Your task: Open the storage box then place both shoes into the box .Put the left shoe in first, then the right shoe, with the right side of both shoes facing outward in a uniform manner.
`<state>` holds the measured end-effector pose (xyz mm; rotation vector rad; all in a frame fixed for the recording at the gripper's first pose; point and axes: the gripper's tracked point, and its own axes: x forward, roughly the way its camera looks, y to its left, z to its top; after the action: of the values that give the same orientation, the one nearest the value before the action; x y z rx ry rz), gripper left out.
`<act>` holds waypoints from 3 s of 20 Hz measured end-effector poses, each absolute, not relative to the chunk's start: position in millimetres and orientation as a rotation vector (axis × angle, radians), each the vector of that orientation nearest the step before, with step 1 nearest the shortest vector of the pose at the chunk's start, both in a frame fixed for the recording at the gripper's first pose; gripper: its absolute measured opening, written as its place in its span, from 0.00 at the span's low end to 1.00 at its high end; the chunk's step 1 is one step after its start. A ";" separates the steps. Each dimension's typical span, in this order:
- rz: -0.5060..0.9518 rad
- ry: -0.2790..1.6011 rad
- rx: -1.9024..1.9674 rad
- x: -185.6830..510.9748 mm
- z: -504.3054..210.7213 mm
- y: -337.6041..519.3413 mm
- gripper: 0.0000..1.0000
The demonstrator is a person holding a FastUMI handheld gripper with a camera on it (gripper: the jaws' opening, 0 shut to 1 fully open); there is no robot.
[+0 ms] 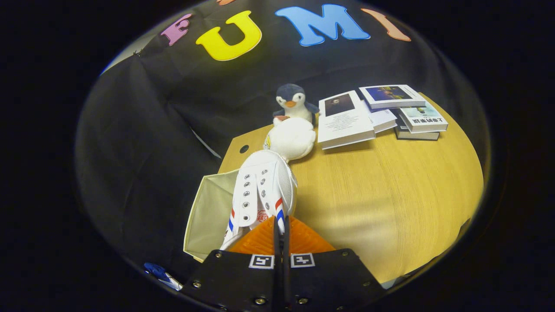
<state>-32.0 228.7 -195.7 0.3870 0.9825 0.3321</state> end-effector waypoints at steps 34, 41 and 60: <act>0.318 0.428 0.119 -5.2 -48.4 167.6 0.99; 0.220 0.324 0.064 -7.9 -19.9 79.5 0.99; 0.139 0.232 0.104 -2.8 1.2 15.9 0.99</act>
<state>-2.8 15.9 1.2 0.1043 0.2320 0.1389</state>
